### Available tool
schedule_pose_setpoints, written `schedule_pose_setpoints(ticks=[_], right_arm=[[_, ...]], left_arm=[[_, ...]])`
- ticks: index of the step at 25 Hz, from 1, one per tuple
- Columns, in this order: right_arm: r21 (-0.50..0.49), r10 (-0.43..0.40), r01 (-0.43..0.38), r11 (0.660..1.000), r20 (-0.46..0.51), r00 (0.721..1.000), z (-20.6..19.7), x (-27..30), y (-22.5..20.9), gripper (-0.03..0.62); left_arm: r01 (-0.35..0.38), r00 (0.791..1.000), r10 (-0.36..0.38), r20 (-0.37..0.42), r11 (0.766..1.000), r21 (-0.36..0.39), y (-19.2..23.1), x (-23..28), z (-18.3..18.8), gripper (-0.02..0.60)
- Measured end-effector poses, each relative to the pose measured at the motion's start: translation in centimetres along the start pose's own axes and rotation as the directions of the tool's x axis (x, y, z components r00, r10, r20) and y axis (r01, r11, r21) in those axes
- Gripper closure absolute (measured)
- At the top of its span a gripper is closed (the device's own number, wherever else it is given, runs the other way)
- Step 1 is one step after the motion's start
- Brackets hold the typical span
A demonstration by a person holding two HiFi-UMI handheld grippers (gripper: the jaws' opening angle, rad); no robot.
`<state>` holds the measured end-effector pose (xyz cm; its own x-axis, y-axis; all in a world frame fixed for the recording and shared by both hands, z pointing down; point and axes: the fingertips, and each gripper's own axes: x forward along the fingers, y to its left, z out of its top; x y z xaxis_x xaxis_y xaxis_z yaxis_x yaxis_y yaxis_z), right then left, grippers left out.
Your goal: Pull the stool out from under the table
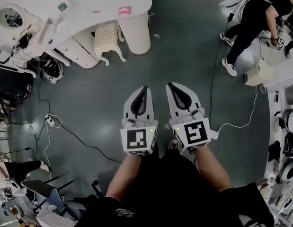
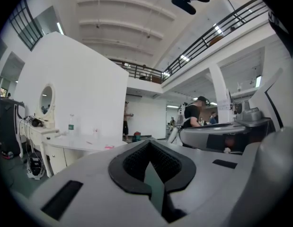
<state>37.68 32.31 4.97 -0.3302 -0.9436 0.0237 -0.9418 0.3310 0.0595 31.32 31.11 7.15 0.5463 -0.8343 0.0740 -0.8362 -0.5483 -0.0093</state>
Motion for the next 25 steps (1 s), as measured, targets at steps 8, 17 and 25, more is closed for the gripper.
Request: schedule_pose_setpoints(ticks=[8, 17, 25], right_arm=[[0.016, 0.044, -0.043, 0.999, -0.047, 0.998, 1.4, 12.4, 5.5, 0.588], [-0.009, 0.106, -0.107, 0.994, -0.061, 0.993, 2.8, 22.3, 12.1, 0.588], [-0.023, 0.133, -0.135, 0.991, -0.070, 0.989, 2.1, 30.7, 11.3, 0.588]], left_arm=[[-0.029, 1.000, 0.029, 0.007, 0.999, -0.016, 12.9, 2.7, 1.7, 0.575], [-0.070, 0.997, 0.070, -0.014, 0.997, -0.025, 24.2, 3.5, 1.7, 0.575], [-0.099, 0.995, 0.099, -0.019, 0.995, -0.007, 30.0, 8.6, 1.0, 0.575]])
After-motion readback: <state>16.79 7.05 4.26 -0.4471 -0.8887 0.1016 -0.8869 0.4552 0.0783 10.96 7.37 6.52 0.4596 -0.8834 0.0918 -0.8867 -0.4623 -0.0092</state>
